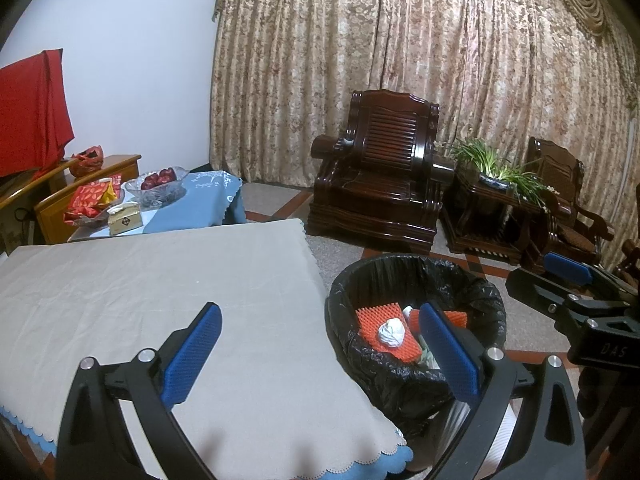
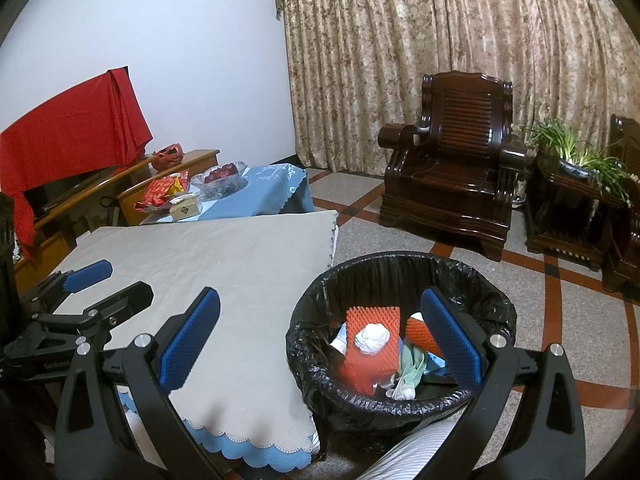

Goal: Collect trash

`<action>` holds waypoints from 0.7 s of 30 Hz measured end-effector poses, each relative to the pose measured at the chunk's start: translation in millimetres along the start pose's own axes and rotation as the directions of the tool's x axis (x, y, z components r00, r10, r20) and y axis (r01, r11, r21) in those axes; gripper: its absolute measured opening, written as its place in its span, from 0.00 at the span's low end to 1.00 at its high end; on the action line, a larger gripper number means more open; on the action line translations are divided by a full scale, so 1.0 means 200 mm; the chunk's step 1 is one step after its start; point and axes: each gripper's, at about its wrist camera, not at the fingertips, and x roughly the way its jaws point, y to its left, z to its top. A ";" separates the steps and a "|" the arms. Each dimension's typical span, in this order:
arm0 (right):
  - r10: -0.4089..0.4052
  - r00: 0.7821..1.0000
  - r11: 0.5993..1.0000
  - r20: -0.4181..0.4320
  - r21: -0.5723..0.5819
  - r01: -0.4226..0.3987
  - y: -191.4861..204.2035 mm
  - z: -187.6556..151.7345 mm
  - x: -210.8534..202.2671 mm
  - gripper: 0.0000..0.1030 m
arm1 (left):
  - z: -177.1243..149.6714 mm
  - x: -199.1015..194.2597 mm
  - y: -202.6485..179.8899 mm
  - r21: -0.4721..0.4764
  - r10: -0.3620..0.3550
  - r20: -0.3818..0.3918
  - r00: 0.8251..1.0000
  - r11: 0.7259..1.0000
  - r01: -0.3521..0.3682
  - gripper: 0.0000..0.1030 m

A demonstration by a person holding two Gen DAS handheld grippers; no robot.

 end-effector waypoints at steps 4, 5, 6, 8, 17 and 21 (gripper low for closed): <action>0.001 1.000 1.000 -0.002 0.000 -0.001 0.01 0.00 0.00 0.95 | 0.00 0.00 0.00 0.000 0.001 0.001 1.000 1.000 -0.001 0.94; 0.001 1.000 1.000 -0.002 -0.001 -0.001 0.01 0.00 0.00 0.95 | 0.00 0.00 0.00 0.000 0.001 0.001 1.000 1.000 -0.001 0.94; 0.000 1.000 1.000 -0.003 0.000 0.000 0.01 0.00 0.00 0.95 | 0.00 0.00 0.00 0.000 0.000 0.000 1.000 1.000 0.000 0.94; 0.001 1.000 1.000 -0.006 0.001 -0.001 0.02 -0.01 0.01 0.95 | 0.00 0.00 -0.01 0.000 0.001 0.001 1.000 1.000 -0.001 0.94; 0.004 1.000 1.000 -0.015 0.002 -0.004 0.00 -0.03 0.02 0.95 | 0.00 0.00 -0.01 -0.001 -0.002 0.000 1.000 1.000 0.002 0.94; 0.004 1.000 1.000 -0.017 0.003 -0.004 0.00 -0.03 0.03 0.95 | -0.03 0.00 -0.01 -0.002 0.002 -0.006 1.000 1.000 -0.002 0.94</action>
